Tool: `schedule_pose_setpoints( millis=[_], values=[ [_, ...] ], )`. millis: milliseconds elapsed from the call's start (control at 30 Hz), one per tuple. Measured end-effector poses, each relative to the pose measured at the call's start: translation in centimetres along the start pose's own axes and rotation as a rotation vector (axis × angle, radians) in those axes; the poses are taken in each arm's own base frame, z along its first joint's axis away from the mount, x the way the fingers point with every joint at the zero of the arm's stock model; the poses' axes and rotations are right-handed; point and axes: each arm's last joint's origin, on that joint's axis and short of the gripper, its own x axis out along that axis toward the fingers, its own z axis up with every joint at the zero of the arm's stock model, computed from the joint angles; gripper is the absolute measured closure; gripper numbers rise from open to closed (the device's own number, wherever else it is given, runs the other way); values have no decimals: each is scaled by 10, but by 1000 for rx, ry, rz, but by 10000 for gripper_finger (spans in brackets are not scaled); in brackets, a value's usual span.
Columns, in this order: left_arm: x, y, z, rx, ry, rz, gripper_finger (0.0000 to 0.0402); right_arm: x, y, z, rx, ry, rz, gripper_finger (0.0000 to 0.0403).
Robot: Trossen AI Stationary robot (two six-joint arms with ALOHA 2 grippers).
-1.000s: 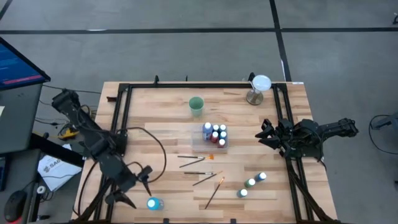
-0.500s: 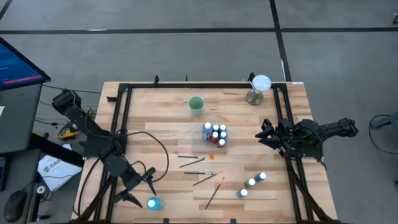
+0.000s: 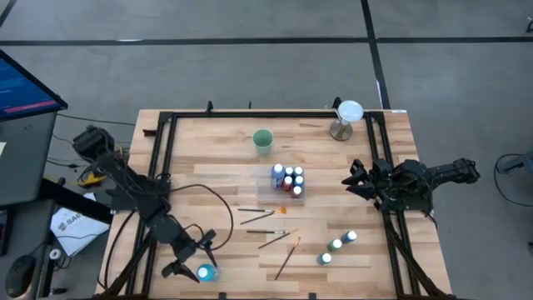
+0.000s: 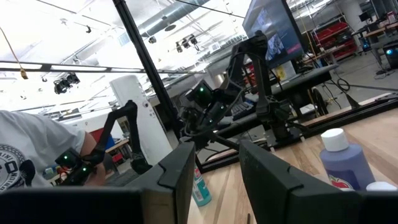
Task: Pick & Place Paint Supplies
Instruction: Put the large light blue paint bottle into the transparent bin
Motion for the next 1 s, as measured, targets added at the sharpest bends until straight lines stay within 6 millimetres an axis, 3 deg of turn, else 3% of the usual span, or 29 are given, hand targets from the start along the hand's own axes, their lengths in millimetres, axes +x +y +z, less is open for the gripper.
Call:
schedule_pose_setpoints(
  millis=[267, 767, 1000],
  values=[
    [5, 0, -5, 3, 20, -5, 126, 0, 0, 0, 0, 0, 0, 281],
    [5, 0, -5, -2, 20, 10, 285, 0, 0, 0, 0, 0, 0, 281],
    [4, 5, 2, -111, -8, 150, 288, 0, 0, 0, 0, 0, 0, 281]
  ],
)
